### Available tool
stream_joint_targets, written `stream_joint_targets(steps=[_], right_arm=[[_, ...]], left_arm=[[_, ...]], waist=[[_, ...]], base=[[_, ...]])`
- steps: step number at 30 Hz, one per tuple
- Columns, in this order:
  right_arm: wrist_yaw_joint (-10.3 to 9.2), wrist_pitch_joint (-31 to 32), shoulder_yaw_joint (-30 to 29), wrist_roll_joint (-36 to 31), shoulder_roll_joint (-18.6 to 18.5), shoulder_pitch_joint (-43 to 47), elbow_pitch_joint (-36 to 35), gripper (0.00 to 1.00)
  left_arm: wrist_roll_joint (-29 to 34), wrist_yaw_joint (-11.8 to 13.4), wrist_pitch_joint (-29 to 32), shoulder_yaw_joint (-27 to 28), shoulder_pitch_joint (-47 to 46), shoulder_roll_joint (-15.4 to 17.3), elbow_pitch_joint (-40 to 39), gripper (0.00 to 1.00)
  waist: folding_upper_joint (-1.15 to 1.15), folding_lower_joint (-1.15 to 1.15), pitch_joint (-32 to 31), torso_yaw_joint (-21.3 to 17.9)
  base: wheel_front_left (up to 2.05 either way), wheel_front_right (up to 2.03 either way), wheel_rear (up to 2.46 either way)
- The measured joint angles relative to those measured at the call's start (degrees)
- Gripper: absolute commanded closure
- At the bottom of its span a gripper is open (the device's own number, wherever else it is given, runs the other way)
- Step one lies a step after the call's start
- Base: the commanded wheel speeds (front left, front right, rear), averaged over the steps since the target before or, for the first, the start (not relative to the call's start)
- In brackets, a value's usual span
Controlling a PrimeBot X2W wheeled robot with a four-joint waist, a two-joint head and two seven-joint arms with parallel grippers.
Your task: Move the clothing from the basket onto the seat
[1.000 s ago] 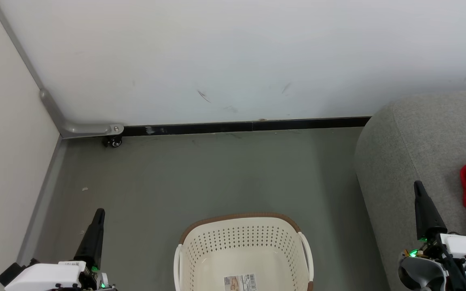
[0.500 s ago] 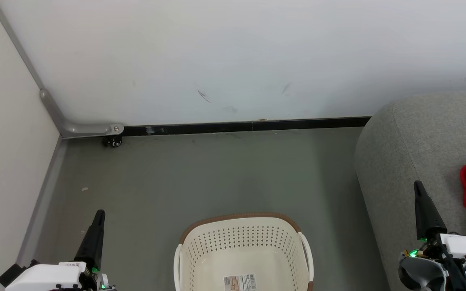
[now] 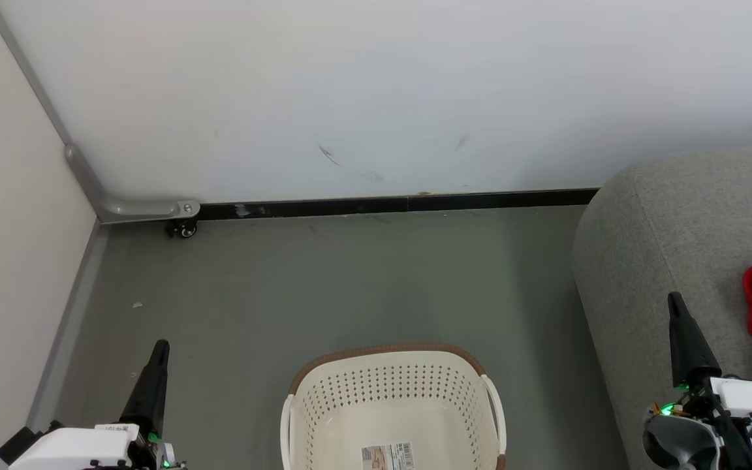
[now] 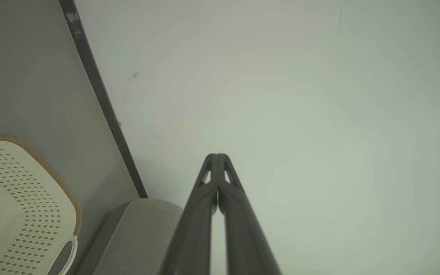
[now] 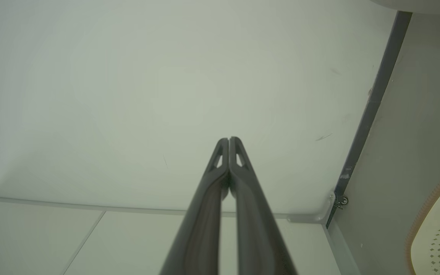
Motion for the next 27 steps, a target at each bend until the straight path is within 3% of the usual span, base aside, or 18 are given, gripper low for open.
stream_joint_targets(steps=[27], right_arm=[[0.0, -0.01, 0.04, 0.05, 0.0, 0.0, 0.0, 1.0]], left_arm=[[0.0, -0.02, 0.05, 0.07, -0.15, -0.02, 0.47, 1.0]], waist=[[0.0, -0.01, -0.01, 0.01]], base=[[0.0, 0.0, 0.0]])
